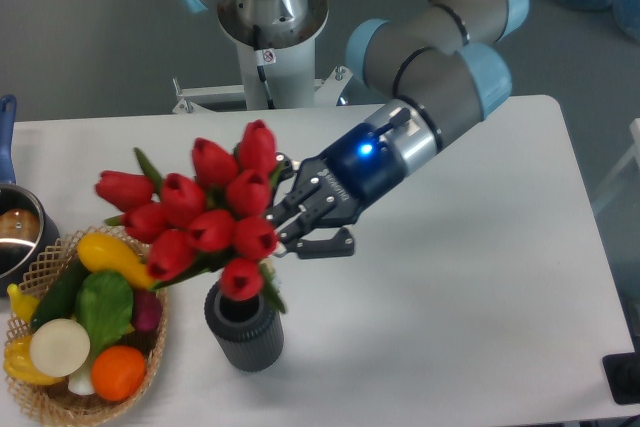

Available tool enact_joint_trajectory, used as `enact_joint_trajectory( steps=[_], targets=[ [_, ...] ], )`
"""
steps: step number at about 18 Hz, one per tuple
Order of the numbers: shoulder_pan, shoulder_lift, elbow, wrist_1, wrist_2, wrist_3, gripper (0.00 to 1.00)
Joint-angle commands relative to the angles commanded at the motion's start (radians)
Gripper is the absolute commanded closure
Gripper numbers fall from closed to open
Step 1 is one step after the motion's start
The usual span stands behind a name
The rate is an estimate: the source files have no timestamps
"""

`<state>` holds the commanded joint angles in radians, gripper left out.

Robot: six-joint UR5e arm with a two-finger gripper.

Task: Insert the flowers into the vase
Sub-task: 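Carry the tulip bunch over the black vase, stems down, then lower the tulip stems into the black vase opening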

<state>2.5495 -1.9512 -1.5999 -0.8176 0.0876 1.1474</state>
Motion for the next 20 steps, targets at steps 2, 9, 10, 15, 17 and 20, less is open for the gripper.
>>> enact_joint_trajectory(
  steps=[2, 9, 10, 15, 17, 20],
  targets=[
    [-0.003, -0.015, -0.011, 0.0, -0.022, 0.0, 0.82],
    [0.005, -0.014, -0.041, 0.0, -0.089, 0.002, 0.82],
    [0.009, -0.014, -0.041, 0.0, -0.089, 0.002, 0.82],
    [0.011, -0.043, -0.041, 0.0, -0.088, 0.047, 0.82],
    [0.011, -0.052, -0.041, 0.0, -0.089, 0.052, 0.82],
    [0.014, -0.06, -0.041, 0.0, -0.088, 0.054, 0.82]
  ],
)
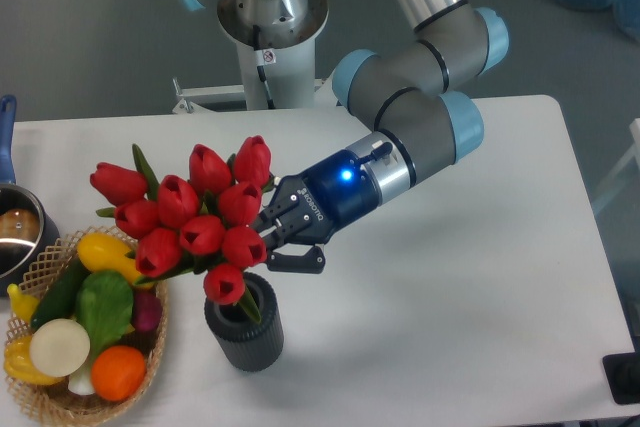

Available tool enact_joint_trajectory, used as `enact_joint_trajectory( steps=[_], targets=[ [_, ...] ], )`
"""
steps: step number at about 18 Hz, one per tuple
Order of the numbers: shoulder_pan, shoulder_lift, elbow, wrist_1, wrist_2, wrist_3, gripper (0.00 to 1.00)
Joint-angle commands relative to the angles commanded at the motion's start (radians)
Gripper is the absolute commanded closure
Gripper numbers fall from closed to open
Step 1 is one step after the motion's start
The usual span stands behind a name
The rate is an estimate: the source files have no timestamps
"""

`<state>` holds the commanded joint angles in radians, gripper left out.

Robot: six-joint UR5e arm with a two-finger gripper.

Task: Insert the flowers into the vase
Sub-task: 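Lower the tulip stems into the black vase opening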

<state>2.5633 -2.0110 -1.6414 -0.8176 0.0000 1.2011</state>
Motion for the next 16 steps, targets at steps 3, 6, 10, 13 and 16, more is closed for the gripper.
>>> enact_joint_trajectory(
  steps=[3, 6, 10, 13, 16],
  targets=[
    [0.006, -0.005, -0.008, 0.0, 0.0, 0.002, 0.82],
    [0.009, -0.005, -0.02, 0.0, 0.0, 0.011, 0.82],
    [0.008, -0.006, -0.054, 0.0, 0.0, 0.064, 0.82],
    [0.008, -0.006, -0.064, 0.0, 0.0, 0.072, 0.82],
    [0.003, -0.012, -0.069, 0.0, 0.0, 0.072, 0.82]
  ],
)
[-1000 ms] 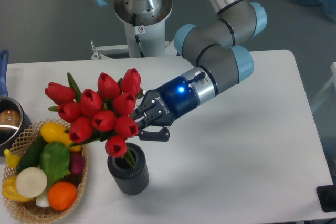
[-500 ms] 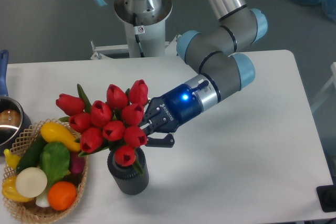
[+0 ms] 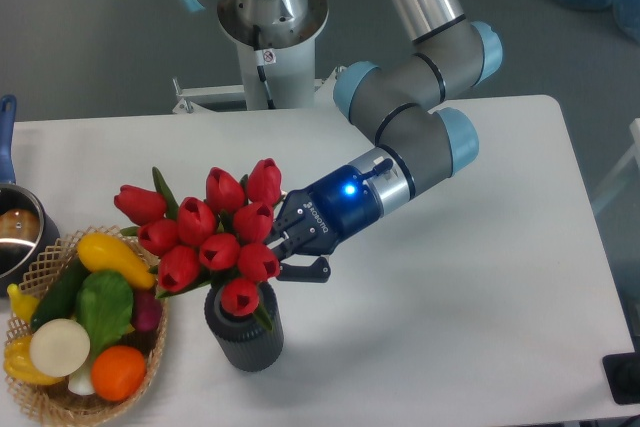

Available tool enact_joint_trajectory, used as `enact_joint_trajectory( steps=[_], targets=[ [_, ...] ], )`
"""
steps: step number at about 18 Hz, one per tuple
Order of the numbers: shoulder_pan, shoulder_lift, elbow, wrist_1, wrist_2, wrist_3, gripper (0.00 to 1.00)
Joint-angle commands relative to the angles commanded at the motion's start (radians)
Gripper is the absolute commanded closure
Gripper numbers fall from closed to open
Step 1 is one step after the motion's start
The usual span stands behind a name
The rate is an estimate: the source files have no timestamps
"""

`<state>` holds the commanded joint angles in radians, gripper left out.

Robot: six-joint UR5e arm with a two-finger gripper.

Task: Insert the flowers into the vase
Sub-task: 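Lower the tulip stems into the black vase opening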

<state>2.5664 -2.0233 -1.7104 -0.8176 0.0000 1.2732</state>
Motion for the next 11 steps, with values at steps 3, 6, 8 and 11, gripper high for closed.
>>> enact_joint_trajectory(
  steps=[3, 6, 8, 11],
  targets=[
    [0.0, -0.002, -0.017, 0.0, 0.002, 0.002, 0.82],
    [0.0, -0.006, -0.025, 0.0, 0.002, 0.003, 0.82],
    [-0.002, -0.011, -0.025, 0.0, 0.002, 0.003, 0.82],
    [-0.002, -0.031, -0.025, 0.002, 0.002, 0.014, 0.82]
  ],
)
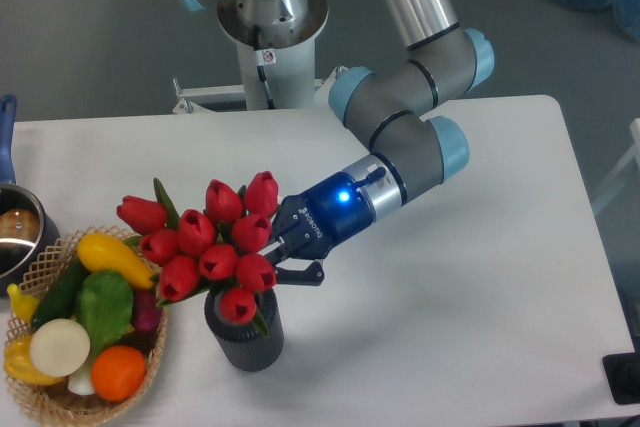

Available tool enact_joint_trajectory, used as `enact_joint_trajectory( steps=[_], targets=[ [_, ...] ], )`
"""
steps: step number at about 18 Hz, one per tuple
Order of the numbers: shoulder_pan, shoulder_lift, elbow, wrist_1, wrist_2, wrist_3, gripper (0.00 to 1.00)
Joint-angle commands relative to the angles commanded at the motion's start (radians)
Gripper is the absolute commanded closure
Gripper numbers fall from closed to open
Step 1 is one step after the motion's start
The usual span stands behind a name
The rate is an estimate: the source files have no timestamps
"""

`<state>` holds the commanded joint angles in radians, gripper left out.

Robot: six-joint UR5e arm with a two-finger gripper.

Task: Insert the flowers into the vase
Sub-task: 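Lower the tulip stems into the black vase opening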

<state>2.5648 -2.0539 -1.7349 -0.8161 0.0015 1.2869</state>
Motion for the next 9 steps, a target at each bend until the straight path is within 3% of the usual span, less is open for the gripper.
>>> enact_joint_trajectory(
  steps=[9],
  targets=[
    [0.0, -0.051, 0.002, -0.002, 0.02, 0.063, 0.81]
  ],
)
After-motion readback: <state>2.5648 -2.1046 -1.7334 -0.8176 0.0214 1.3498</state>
